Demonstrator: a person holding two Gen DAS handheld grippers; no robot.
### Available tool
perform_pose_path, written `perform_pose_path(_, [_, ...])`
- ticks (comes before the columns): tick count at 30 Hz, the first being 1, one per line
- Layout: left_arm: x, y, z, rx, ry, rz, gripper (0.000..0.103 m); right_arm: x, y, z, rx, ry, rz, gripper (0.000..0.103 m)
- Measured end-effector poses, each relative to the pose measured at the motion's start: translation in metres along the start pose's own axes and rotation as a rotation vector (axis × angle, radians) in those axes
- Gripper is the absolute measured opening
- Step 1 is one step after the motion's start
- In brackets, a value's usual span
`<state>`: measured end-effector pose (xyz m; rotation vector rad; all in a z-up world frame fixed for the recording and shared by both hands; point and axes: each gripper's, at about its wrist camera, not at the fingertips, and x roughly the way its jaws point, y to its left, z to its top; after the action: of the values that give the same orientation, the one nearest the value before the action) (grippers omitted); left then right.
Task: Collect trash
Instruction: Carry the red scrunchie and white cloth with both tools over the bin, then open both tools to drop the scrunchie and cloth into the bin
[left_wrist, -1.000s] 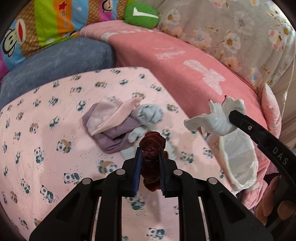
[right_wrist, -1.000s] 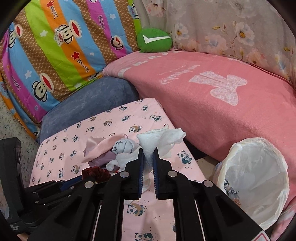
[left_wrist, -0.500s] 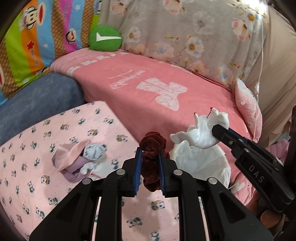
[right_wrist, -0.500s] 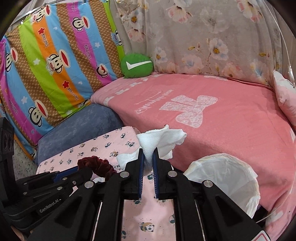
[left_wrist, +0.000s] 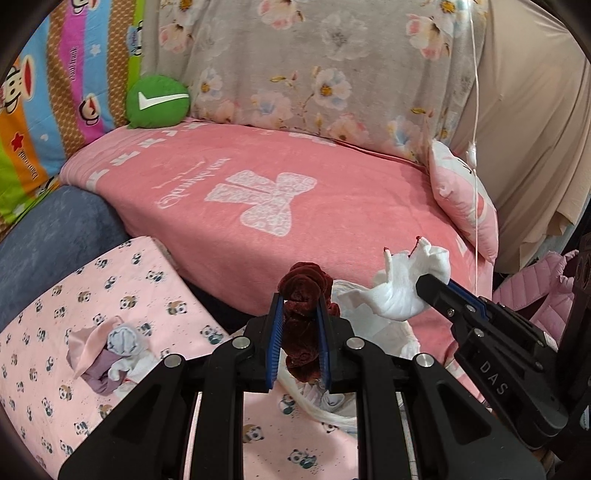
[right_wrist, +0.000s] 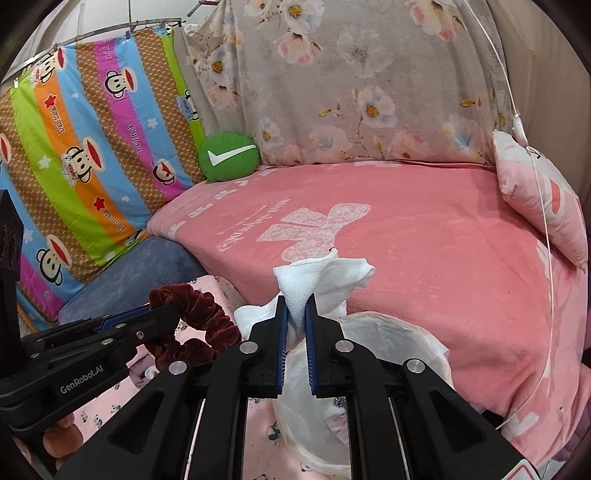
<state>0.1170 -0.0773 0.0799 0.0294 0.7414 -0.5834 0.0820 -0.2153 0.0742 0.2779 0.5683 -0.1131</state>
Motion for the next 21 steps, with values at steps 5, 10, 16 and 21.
perform_pose_path(5, [0.01,-0.022,0.003,0.035,0.012,-0.013,0.017,-0.005,-0.023,-0.002,0.026,0.0,-0.024,0.01])
perform_pose_path(10, [0.018,-0.037,0.004,0.058,0.025,-0.023,0.017,-0.006,-0.042,-0.002,0.049,0.002,-0.042,0.01])
perform_pose_path(16, [0.027,-0.048,0.005,0.069,0.043,-0.029,0.017,-0.004,-0.056,-0.006,0.065,0.01,-0.055,0.01])
perform_pose_path(21, [0.033,-0.052,0.005,0.07,0.056,-0.029,0.017,-0.002,-0.061,-0.007,0.072,0.016,-0.058,0.01])
